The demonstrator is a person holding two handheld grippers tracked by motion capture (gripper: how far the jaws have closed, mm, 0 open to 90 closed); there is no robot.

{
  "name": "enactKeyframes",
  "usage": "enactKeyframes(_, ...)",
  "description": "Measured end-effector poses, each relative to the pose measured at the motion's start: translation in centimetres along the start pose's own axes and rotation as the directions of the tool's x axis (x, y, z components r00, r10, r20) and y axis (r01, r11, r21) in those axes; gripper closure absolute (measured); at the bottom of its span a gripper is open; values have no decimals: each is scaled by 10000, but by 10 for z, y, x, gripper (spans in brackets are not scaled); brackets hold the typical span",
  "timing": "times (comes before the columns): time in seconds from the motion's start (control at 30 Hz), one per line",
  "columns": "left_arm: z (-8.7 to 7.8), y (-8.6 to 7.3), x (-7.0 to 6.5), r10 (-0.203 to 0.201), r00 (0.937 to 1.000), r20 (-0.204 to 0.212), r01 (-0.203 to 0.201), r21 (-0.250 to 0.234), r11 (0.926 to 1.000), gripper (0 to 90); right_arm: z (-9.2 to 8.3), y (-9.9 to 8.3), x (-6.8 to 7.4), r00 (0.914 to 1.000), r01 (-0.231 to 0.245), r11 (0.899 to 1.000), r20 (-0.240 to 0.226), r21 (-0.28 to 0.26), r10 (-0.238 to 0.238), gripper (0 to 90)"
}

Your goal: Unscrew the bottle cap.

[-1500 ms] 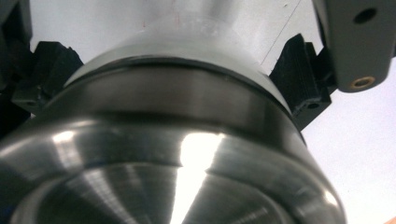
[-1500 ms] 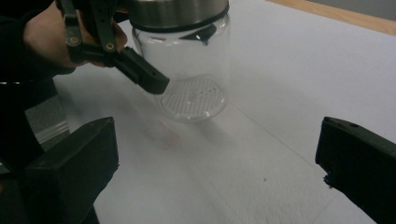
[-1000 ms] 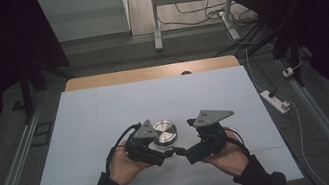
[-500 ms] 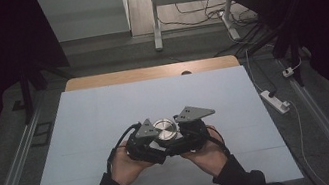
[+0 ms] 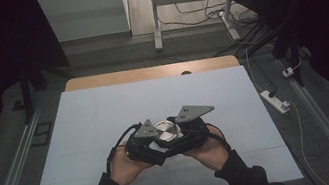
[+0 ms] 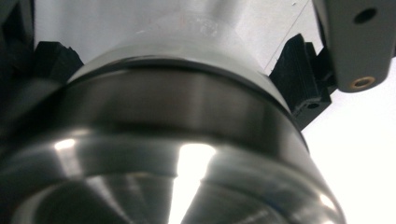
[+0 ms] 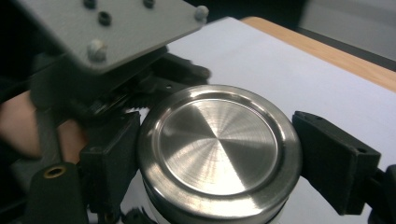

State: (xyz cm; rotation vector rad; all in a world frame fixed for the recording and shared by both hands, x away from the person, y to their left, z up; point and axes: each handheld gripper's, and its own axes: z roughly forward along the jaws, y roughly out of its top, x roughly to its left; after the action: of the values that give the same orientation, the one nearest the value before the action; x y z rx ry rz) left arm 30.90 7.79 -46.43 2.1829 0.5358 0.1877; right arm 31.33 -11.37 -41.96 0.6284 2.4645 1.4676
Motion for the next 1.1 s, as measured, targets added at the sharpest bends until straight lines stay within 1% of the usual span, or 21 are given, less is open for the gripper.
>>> enactKeyframes(0.1,-1,0,0,123,9998,179,-123,-3,9999,159,-3,-1,-12,9931,49,9998,-1169,-173,-69,189)
enactKeyframes(0.13,-1,1,0,182,9995,254,-182,29,9998,159,-3,-1,-12,9931,49,9998,-1169,-173,-69,189)
enactKeyframes(0.17,0,1,-2,212,9990,384,-211,-14,9998,159,-4,-2,-19,9837,128,9997,-1790,-189,-160,189)
enactKeyframes(0.2,0,1,-2,212,9990,384,-211,-14,9998,159,-5,-2,-22,9784,254,9995,-2047,-183,-286,189)
enactKeyframes(0.23,1,1,-2,269,9980,566,-268,-22,9996,159,-5,-2,-24,9722,466,9988,-2287,-179,-495,189)
enactKeyframes(0.33,3,1,-4,348,9975,609,-351,49,9994,159,-6,-4,-29,9557,981,9950,-2772,-182,-993,187)
enactKeyframes(0.4,3,1,-4,383,9975,588,-389,88,9992,159,-6,-4,-30,9556,951,9954,-2794,-103,-942,169)
enactKeyframes(0.43,3,1,-4,299,9980,556,-301,23,9995,159,-6,-4,-29,9739,336,9994,-2244,-103,-351,23)
enactKeyframes(0.5,1,1,-3,197,9994,297,-198,30,9998,159,-7,-2,-24,9834,-254,9997,-1797,-37,243,11)
enactKeyframes(0.57,1,1,-2,115,9997,198,-116,23,9999,159,-10,-1,-17,9920,-590,9982,-1123,-53,580,8)
enactKeyframes(0.6,1,0,-1,104,9999,128,-104,29,9999,159,-10,-1,-17,9920,-590,9982,-1123,-53,580,8)
enactKeyframes(0.63,0,0,-1,34,10000,37,-34,32,10000,159,-10,0,-9,9970,-630,9980,-454,23,630,16)
enactKeyframes(0.67,1,0,-2,-50,10000,-55,50,-3,10000,159,-10,0,-9,9970,-630,9980,-454,23,630,16)
enactKeyframes(0.7,0,0,-2,-69,9999,-127,69,29,10000,159,-9,0,-4,9991,-418,9991,-91,-35,417,31)
enactKeyframes(0.77,0,1,-2,-112,9996,-250,114,59,9999,159,-6,1,8,9966,-85,9999,821,-56,89,74)
enactKeyframes(0.8,1,1,-2,-142,9995,-292,144,62,9999,159,-6,1,8,9966,-85,9999,821,-56,89,74)
enactKeyframes(0.83,1,1,-2,-155,9994,-312,157,50,9999,159,-4,1,13,9934,42,9999,1148,-119,-28,130)
enactKeyframes(0.87,0,1,-3,-178,9994,-310,178,15,9998,159,-4,1,13,9934,42,9999,1148,-119,-28,130)
enactKeyframes(0.93,0,1,-3,-191,9994,-291,191,-5,9998,159,-2,0,14,9937,53,9999,1121,-122,-39,185)
enactKeyframes(0.97,0,1,-3,-186,9994,-280,186,0,9998,159,-2,-1,13,9951,-33,9996,991,-295,62,195)
enactKeyframes(1.1,-2,0,-2,-70,10000,-64,70,-9,10000,159,-3,0,10,9979,107,9996,641,-245,-91,198)
